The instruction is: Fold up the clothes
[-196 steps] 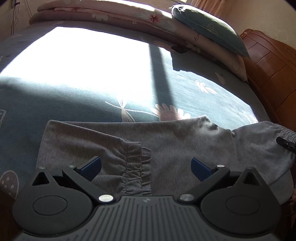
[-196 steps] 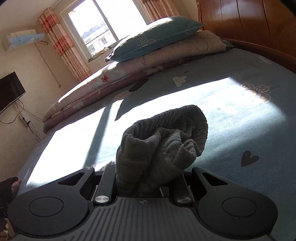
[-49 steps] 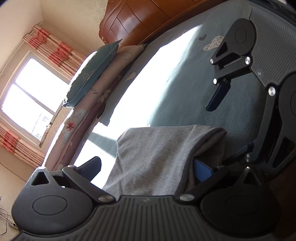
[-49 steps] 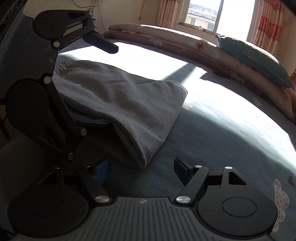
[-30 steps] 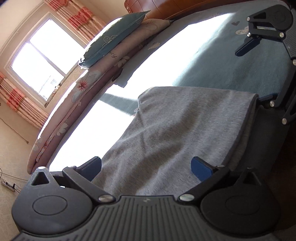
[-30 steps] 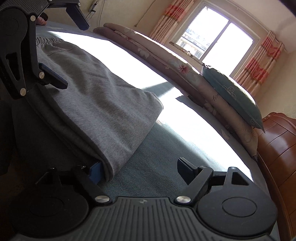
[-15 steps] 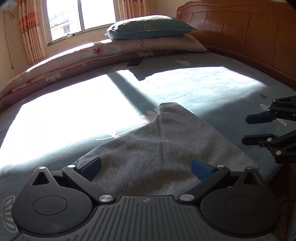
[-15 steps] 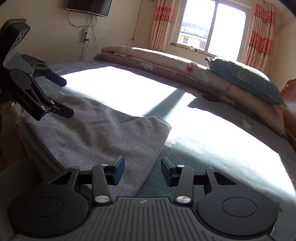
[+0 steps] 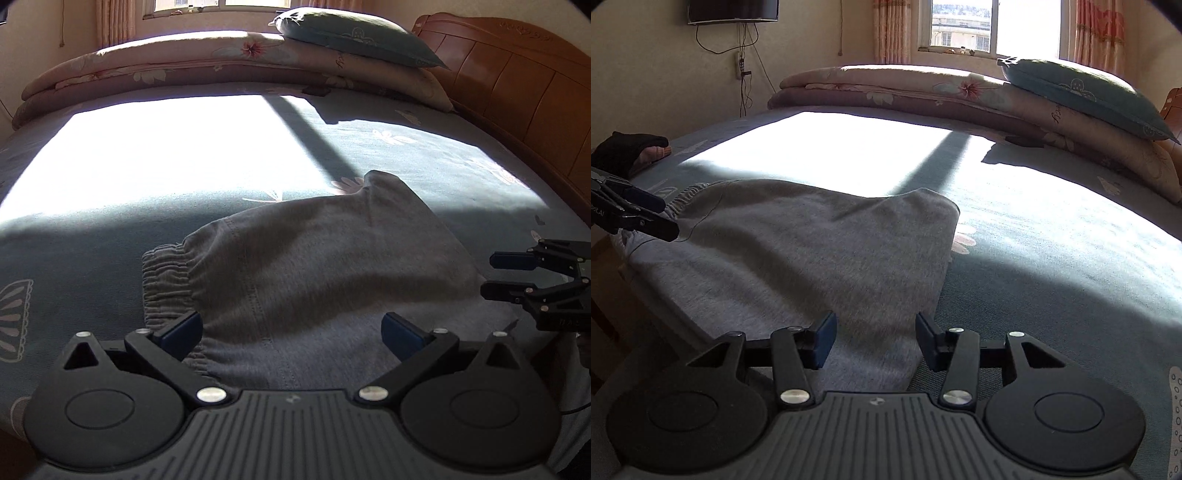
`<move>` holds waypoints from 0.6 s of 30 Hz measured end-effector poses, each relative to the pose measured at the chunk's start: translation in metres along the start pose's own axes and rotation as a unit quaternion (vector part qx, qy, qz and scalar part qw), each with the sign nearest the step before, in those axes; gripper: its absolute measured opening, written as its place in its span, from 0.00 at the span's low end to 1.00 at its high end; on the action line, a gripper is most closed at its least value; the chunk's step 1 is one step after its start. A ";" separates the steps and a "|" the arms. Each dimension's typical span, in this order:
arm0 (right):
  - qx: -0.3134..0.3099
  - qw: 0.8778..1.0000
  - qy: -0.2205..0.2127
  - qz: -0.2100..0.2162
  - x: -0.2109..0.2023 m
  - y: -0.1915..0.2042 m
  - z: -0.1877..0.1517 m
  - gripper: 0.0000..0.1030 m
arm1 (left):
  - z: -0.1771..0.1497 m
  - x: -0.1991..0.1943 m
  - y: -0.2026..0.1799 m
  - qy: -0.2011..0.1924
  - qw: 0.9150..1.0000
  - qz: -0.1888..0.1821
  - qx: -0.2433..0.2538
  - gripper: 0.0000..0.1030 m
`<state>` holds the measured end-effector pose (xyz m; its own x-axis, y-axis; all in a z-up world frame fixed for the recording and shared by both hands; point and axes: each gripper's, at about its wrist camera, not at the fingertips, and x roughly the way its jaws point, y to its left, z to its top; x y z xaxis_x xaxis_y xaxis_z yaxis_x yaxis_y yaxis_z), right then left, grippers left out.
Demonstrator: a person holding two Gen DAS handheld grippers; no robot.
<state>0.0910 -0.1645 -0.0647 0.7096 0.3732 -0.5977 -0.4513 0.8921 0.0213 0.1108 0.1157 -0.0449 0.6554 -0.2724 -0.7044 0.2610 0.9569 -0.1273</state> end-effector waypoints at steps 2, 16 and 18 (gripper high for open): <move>-0.018 0.999 -0.007 0.038 0.002 0.020 0.012 0.55 | -0.007 -0.001 -0.006 0.009 1.000 -0.011 0.010 0.99; -0.177 0.978 -0.029 0.110 0.010 0.101 0.027 0.54 | -0.053 -0.046 0.005 0.004 1.000 0.003 0.005 0.99; -0.220 0.966 -0.034 0.128 0.013 0.118 0.032 0.54 | -0.057 -0.044 0.017 0.011 0.999 0.000 -0.032 0.99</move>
<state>0.0642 -0.0462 -0.0446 0.5711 0.5971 -0.5632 -0.7930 0.5785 -0.1908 0.0457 0.1500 -0.0558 0.6398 -0.2699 -0.7196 0.2139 0.9618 -0.1706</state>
